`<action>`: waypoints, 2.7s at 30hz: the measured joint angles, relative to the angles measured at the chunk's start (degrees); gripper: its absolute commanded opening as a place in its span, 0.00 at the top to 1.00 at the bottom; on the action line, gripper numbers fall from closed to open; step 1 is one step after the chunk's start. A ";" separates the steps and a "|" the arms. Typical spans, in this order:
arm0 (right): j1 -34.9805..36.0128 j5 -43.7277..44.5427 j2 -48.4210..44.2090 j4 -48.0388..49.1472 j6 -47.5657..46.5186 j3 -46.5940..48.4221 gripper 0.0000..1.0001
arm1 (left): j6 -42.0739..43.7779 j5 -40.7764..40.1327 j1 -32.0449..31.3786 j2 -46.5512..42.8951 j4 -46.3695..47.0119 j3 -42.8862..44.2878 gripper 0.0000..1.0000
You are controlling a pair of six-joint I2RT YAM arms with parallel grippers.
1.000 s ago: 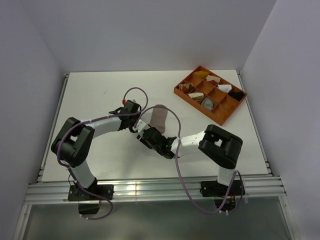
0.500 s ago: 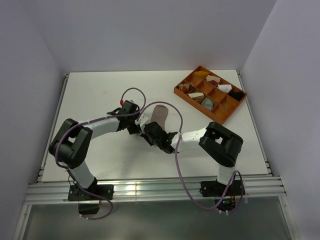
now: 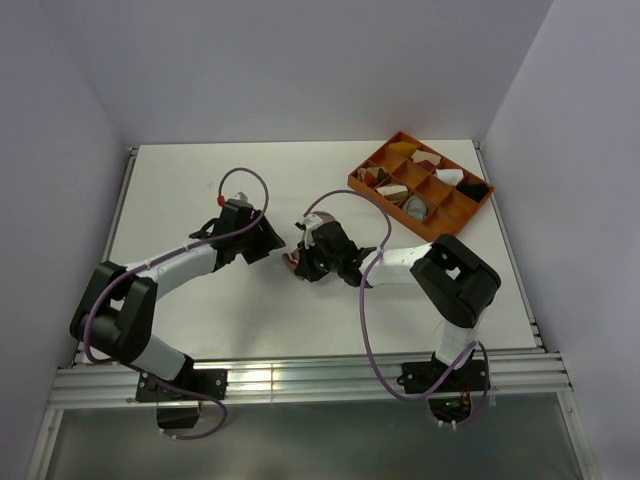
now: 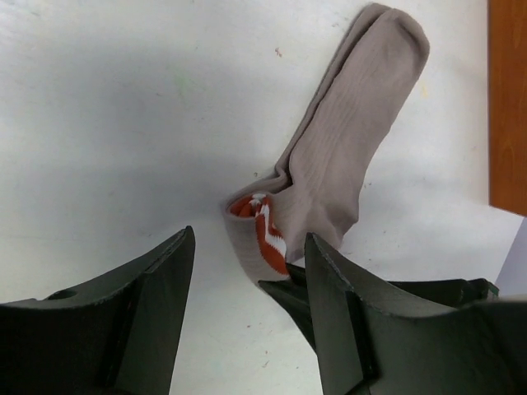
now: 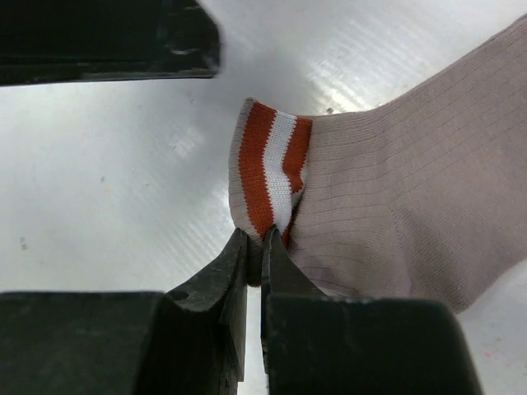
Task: Roll the socks
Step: Roll the sock at the center of the board.
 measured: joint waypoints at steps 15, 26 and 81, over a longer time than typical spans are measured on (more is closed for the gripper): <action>-0.48 -5.25 -0.07 -0.44 1.95 -0.20 1.00 | 6.36 13.22 -0.02 18.93 1.44 11.41 0.52; -0.70 -5.75 -0.07 -1.05 2.54 -0.15 1.00 | 7.78 16.37 -0.42 21.53 0.68 12.41 0.95; -11.45 -37.46 12.50 1.57 21.20 5.75 1.00 | -7.37 2.34 -0.90 -6.32 14.03 -18.14 0.39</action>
